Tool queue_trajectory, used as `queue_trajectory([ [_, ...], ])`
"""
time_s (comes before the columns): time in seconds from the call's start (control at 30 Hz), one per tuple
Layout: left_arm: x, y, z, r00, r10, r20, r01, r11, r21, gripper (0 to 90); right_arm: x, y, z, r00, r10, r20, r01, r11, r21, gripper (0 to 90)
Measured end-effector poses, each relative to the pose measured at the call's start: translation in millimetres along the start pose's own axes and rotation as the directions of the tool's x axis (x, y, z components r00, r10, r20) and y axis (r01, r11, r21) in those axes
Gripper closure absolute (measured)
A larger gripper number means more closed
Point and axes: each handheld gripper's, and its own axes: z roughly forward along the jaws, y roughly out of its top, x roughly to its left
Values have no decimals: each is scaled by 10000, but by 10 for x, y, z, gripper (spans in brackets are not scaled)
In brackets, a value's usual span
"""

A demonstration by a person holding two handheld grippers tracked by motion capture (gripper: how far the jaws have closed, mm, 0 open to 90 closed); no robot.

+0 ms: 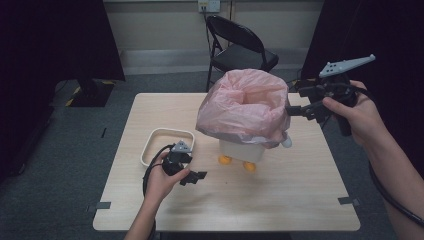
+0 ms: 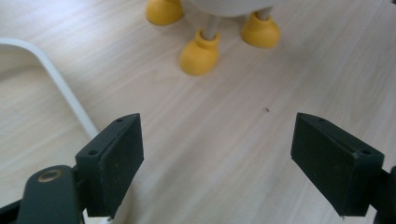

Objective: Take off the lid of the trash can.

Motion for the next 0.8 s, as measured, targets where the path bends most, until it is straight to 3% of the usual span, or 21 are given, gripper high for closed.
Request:
queue_trajectory([
  [0.13, -107, -68, 67, 9996, 158, 218, -158, 9999, -1, 167, 43, 185, 112, 9994, -357, -35, 357, 9993, 129, 147],
  [0.33, -256, -140, 205, 9964, 604, 596, -614, 9980, 159, 168, 121, 443, 418, 9972, -672, -326, 683, 9971, 347, 147],
  [0.6, -291, -211, 306, 9940, 765, 779, -779, 9968, 154, 166, 177, 676, 829, 9945, -920, -502, 962, 9914, 889, 150],
  [0.8, -293, -242, 326, 9933, 793, 836, -806, 9967, 125, 167, 271, 688, 1082, 9841, -1541, -887, 1669, 9726, 1619, 167],
])
